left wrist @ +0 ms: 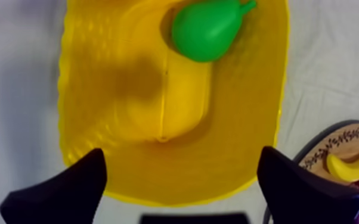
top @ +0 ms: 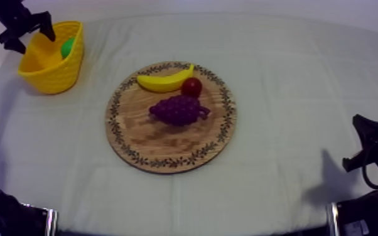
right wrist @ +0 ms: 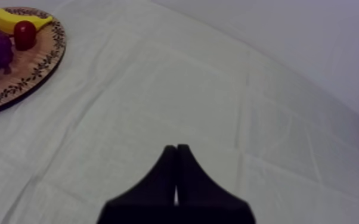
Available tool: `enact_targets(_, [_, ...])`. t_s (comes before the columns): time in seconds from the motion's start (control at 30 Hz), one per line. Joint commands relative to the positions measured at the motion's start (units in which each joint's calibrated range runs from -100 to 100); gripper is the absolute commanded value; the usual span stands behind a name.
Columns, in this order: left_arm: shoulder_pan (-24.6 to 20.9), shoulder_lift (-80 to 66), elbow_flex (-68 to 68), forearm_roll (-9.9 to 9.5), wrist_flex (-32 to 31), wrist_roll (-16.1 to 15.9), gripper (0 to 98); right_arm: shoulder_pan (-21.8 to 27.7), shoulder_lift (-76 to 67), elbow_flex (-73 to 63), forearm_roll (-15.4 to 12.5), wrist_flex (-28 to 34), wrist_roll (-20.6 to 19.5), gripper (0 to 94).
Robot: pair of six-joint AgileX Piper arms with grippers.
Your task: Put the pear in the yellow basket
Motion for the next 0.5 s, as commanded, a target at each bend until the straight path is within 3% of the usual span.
enact_targets(0.0, [-0.2,-1.7,1.6,0.41,0.0,-0.4,92.8,0.0,0.0,0.0,0.0,0.0,0.0,0.2])
enact_targets(0.47, [-1.2,-15.1,10.9,1.73,-0.7,-1.7,86.7,0.0,0.0,0.0,0.0,0.0,0.0,0.2])
